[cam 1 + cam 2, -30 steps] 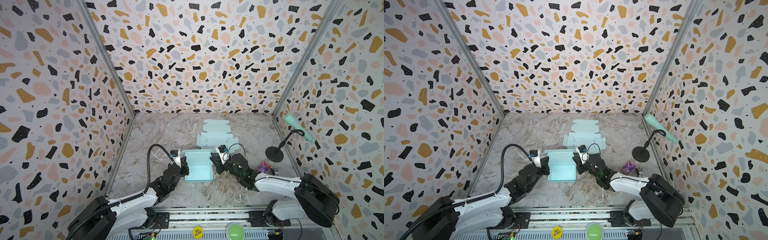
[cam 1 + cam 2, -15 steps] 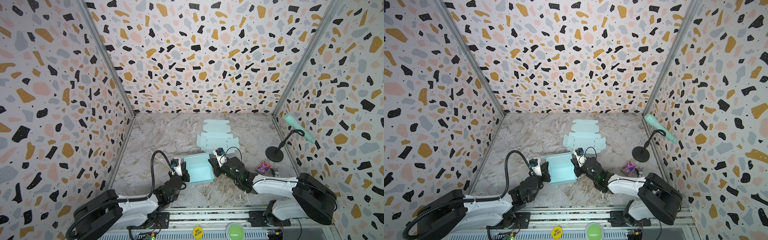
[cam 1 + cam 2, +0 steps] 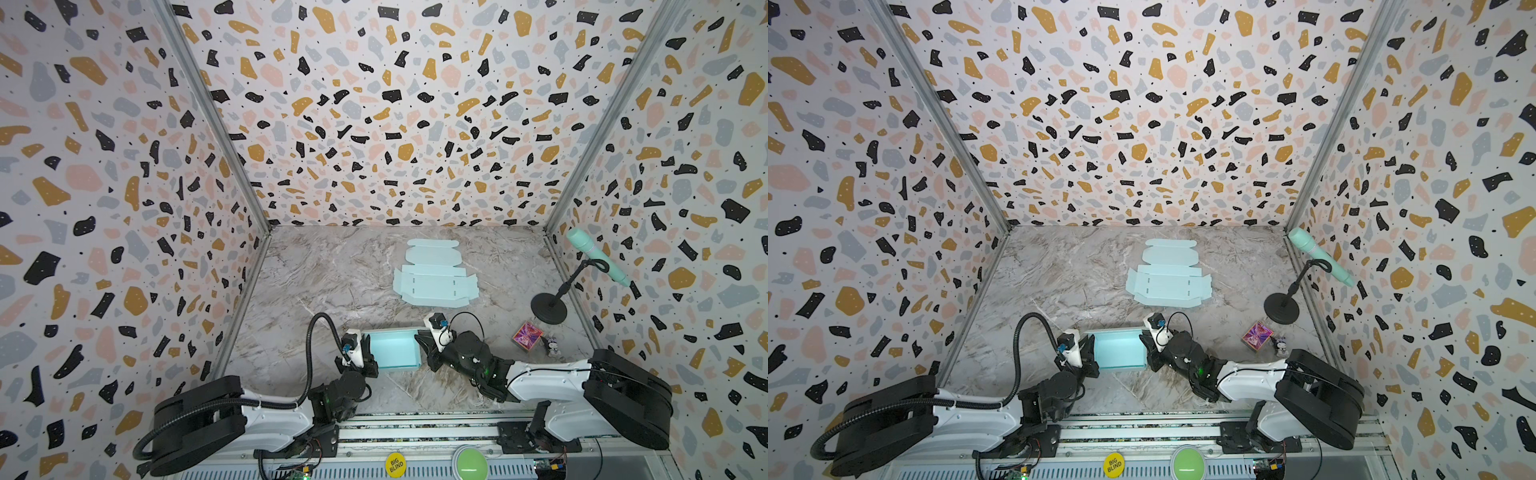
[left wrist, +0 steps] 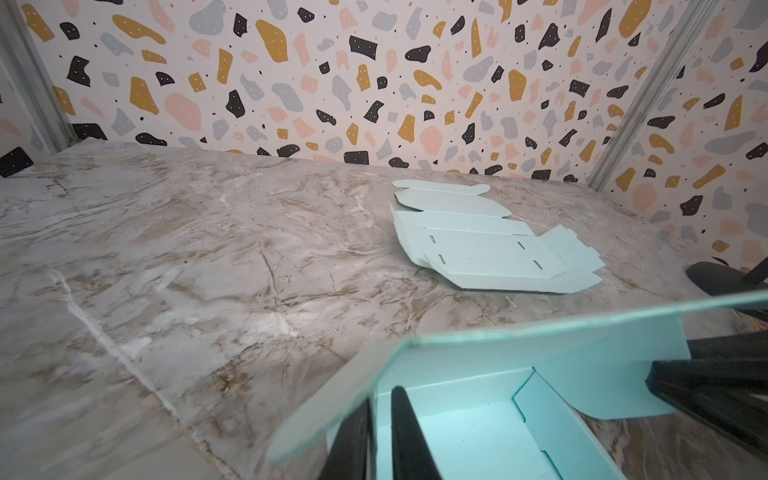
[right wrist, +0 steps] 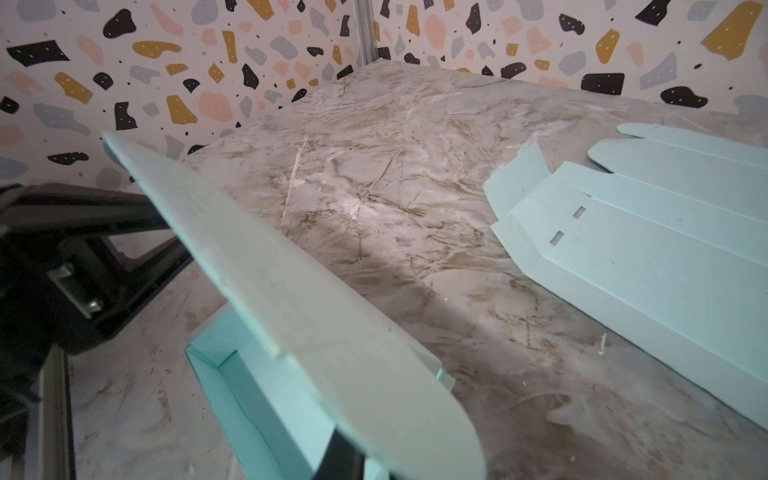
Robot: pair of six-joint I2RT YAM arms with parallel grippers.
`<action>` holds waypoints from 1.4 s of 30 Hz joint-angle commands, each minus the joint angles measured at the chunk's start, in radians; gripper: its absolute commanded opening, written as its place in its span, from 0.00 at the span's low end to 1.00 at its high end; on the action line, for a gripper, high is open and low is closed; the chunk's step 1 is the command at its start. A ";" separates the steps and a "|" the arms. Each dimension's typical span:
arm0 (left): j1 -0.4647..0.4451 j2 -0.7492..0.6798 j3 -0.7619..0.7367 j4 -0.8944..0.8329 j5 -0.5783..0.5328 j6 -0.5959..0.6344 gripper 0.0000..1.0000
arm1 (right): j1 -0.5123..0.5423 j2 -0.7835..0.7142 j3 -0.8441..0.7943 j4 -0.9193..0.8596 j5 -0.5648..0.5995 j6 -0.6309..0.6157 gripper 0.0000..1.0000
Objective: Fold the paper box
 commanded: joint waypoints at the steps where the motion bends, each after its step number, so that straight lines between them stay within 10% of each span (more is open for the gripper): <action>1: -0.046 0.038 0.029 0.078 0.001 -0.018 0.14 | 0.019 0.008 0.002 0.057 -0.054 0.017 0.13; 26: -0.164 0.249 0.033 0.130 -0.068 -0.161 0.11 | 0.035 -0.051 -0.107 0.065 -0.011 0.042 0.14; 42: -0.164 0.292 0.109 -0.021 -0.096 -0.208 0.10 | 0.082 -0.489 -0.240 -0.240 0.090 0.219 0.54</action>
